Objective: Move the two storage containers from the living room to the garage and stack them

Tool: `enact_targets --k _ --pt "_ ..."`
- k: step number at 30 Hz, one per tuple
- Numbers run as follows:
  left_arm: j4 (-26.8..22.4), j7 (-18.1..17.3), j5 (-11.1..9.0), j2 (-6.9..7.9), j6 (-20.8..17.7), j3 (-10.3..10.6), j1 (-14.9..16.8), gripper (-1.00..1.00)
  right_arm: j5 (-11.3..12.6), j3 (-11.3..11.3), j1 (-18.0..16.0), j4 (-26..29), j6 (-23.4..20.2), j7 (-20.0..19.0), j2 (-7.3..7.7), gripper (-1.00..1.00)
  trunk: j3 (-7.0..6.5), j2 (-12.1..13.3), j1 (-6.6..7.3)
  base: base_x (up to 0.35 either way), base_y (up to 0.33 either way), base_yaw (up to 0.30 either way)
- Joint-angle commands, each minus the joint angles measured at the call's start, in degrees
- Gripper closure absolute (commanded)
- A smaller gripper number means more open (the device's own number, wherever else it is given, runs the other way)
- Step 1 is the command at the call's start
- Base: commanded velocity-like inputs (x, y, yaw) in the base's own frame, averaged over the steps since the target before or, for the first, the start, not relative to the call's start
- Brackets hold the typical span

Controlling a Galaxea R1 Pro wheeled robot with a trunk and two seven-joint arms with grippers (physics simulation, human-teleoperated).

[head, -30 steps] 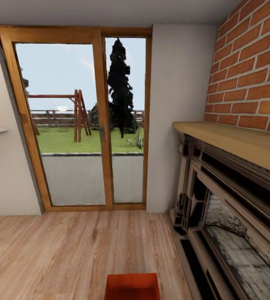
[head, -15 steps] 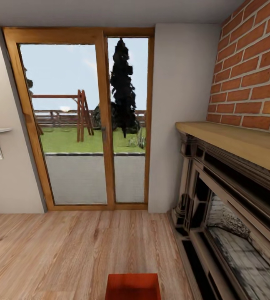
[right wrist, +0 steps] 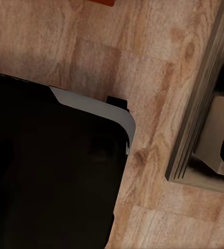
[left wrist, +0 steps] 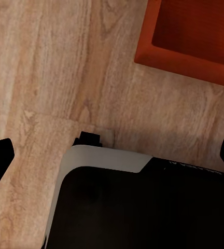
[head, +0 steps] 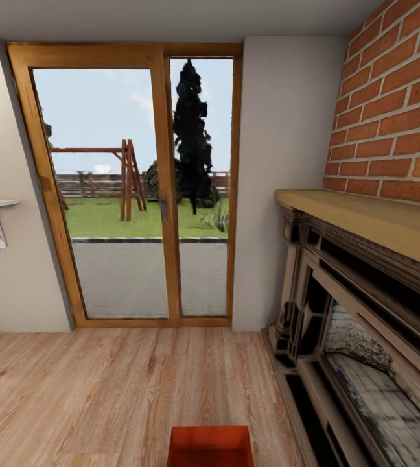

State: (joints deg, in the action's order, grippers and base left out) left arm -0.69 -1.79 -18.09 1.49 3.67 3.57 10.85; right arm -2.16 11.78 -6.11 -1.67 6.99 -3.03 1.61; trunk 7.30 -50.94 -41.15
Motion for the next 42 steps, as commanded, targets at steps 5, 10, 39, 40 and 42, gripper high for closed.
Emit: enact_targets --k 5,10,39,40,42 --pt "0.08 -0.16 -0.55 0.01 0.2 0.38 0.05 -1.0 -0.22 0.07 -0.12 -0.18 0.25 -0.13 -0.02 -1.0 0.08 -0.06 -0.01 0.0 0.001 0.0" --pt "0.08 -0.17 -0.55 0.01 0.2 0.38 0.05 -1.0 -0.16 0.01 -0.11 -0.18 0.21 -0.13 -0.09 -1.0 0.08 -0.06 -0.01 0.0 0.0 0.0" --pt "0.08 -0.18 -0.48 0.07 0.24 0.4 0.05 -1.0 -0.04 -0.16 -0.11 -0.18 0.19 -0.12 -0.13 -1.0 0.5 -0.06 -0.01 -0.012 0.0 0.0" --pt "0.08 -0.19 -0.45 0.05 0.25 0.41 0.05 -1.0 -0.04 -0.16 -0.1 -0.18 0.19 -0.13 -0.13 -1.0 0.59 -0.06 -0.01 0.0 0.0 0.0" --pt "0.04 -0.22 -0.33 0.01 0.21 0.47 0.05 -1.0 -0.04 -0.17 -0.11 -0.18 0.24 -0.13 -0.1 -1.0 0.76 -0.06 -0.01 0.0 0.0 0.0"
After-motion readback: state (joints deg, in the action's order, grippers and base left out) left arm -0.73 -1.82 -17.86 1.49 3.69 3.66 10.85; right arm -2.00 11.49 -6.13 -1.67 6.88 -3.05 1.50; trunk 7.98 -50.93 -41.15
